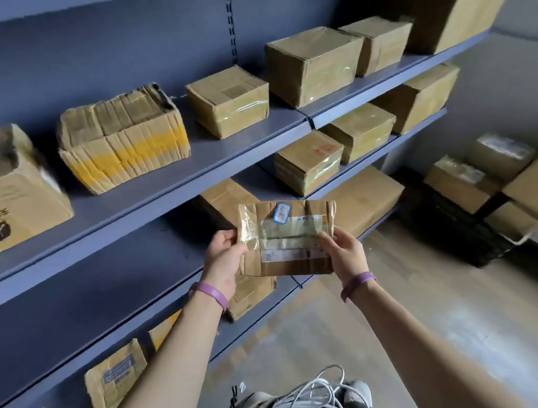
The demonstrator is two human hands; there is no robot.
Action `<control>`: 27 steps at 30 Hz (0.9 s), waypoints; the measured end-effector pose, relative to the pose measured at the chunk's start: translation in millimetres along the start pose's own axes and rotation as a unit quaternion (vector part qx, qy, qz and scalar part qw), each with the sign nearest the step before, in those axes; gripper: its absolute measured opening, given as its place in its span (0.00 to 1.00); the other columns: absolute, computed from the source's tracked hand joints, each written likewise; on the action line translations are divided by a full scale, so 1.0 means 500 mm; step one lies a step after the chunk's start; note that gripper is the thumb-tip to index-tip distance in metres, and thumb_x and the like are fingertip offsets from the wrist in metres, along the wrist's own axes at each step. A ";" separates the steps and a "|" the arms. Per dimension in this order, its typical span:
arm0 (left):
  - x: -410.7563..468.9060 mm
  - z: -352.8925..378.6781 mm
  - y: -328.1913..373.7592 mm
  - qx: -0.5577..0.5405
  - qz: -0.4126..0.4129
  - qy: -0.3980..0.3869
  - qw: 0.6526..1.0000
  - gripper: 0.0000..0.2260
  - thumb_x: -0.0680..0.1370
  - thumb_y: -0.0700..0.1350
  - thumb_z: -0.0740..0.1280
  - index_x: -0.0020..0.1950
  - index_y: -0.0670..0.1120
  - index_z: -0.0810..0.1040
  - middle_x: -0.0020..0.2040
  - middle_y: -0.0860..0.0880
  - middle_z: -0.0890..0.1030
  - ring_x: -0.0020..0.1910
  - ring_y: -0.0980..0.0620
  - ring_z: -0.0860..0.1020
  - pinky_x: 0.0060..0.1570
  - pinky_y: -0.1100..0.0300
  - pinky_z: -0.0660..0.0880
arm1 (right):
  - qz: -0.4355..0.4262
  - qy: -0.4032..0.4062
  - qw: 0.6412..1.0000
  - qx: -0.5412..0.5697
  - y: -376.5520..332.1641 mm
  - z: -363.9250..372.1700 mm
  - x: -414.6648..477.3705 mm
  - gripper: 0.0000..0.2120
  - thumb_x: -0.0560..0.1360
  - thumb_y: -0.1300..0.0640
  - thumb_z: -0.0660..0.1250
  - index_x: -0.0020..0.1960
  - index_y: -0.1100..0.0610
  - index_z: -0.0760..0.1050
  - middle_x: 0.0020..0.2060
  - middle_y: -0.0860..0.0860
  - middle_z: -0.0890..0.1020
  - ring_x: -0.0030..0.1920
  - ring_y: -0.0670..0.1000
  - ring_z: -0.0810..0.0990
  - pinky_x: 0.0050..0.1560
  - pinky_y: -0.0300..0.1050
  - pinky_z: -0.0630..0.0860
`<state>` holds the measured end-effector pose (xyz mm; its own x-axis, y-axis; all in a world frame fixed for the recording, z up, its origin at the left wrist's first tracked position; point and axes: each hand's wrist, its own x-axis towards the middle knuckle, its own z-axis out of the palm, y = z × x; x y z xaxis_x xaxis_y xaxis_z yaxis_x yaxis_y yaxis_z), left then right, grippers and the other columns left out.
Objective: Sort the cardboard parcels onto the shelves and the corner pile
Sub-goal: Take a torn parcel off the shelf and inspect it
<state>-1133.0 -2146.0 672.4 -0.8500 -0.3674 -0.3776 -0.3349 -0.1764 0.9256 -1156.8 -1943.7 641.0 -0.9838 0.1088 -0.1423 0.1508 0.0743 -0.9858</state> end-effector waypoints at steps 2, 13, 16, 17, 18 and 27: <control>0.008 0.071 0.007 0.005 -0.001 -0.029 1.000 0.12 0.76 0.27 0.61 0.54 0.41 0.74 0.41 0.47 0.79 0.36 0.53 0.77 0.32 0.64 0.75 | 0.004 0.037 0.999 0.004 -0.003 -0.060 0.013 0.10 0.79 0.62 0.65 0.45 0.49 0.81 0.33 0.40 0.83 0.35 0.41 0.80 0.42 0.40 0.77; 0.011 0.517 0.012 0.033 -0.010 -0.173 0.984 0.12 0.77 0.26 0.59 0.51 0.41 0.73 0.46 0.45 0.80 0.41 0.51 0.78 0.35 0.60 0.79 | 0.012 0.188 0.982 0.027 0.005 -0.423 0.116 0.12 0.79 0.62 0.63 0.46 0.50 0.82 0.41 0.47 0.86 0.44 0.50 0.83 0.55 0.55 0.79; 0.015 0.643 0.003 0.052 -0.007 -0.207 0.977 0.12 0.76 0.26 0.60 0.50 0.42 0.73 0.46 0.44 0.80 0.41 0.51 0.79 0.34 0.60 0.79 | 0.016 0.222 0.974 0.045 0.015 -0.529 0.149 0.11 0.80 0.63 0.63 0.48 0.50 0.82 0.43 0.47 0.86 0.44 0.48 0.83 0.56 0.53 0.80; 0.014 0.683 0.000 0.061 -0.004 -0.218 0.974 0.12 0.76 0.26 0.60 0.52 0.40 0.73 0.46 0.43 0.80 0.41 0.51 0.79 0.33 0.61 0.78 | 0.018 0.236 0.970 0.048 0.016 -0.563 0.159 0.11 0.80 0.63 0.63 0.49 0.51 0.81 0.43 0.47 0.85 0.44 0.48 0.83 0.57 0.53 0.80; 0.013 0.722 -0.002 0.067 -0.004 -0.230 0.971 0.12 0.76 0.26 0.60 0.53 0.40 0.73 0.47 0.42 0.80 0.41 0.51 0.79 0.33 0.61 0.78 | 0.017 0.250 0.967 0.049 0.018 -0.597 0.170 0.11 0.80 0.64 0.63 0.49 0.51 0.81 0.43 0.47 0.85 0.44 0.48 0.83 0.57 0.53 0.79; 0.052 0.996 -0.002 0.095 -0.030 -0.290 0.952 0.10 0.77 0.29 0.60 0.55 0.39 0.73 0.45 0.43 0.79 0.40 0.51 0.77 0.38 0.56 0.76 | 0.027 0.316 0.947 0.060 0.027 -0.795 0.282 0.12 0.80 0.63 0.62 0.47 0.50 0.80 0.42 0.47 0.84 0.44 0.47 0.81 0.55 0.50 0.77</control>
<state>-1357.5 -1700.4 674.9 -0.8900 0.2129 -0.4031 -0.4113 0.0067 0.9115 -1255.0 -1533.5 643.3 -0.7156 0.6826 -0.1485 0.1500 -0.0575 -0.9870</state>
